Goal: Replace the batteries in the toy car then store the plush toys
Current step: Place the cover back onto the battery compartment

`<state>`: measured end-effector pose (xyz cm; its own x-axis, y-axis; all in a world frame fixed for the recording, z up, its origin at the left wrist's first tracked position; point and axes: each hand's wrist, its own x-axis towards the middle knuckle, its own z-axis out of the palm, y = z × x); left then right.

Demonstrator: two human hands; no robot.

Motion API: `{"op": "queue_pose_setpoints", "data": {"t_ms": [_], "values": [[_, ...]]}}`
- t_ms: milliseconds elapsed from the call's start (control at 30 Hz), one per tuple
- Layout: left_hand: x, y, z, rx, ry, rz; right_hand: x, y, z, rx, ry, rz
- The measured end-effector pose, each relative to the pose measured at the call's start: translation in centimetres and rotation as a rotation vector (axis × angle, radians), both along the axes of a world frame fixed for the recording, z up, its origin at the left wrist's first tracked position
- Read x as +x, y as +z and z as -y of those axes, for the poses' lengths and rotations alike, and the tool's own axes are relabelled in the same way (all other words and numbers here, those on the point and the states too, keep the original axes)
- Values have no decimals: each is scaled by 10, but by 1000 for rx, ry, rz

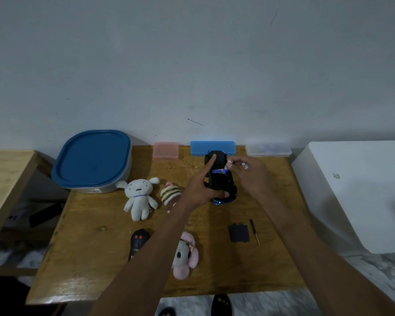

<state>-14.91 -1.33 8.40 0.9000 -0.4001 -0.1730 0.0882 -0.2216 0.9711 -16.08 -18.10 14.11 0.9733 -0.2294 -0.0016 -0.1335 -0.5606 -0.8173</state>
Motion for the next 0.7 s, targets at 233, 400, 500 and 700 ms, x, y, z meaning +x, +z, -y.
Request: {"op": "queue_pose_setpoints", "data": {"t_ms": [233,400,500,700], "values": [[-1,9,-4,-51,-43,-85,-3,-3,-8,-381,215,128],[-3,13,-6,-89,-76,-115,-3,-4,-11,-586,391,223],[-3,11,-10,-146,-54,-178,-1,-5,-8,-612,450,205],[-1,13,-11,-134,-68,-164,1,-12,-5,-646,457,240]]}}
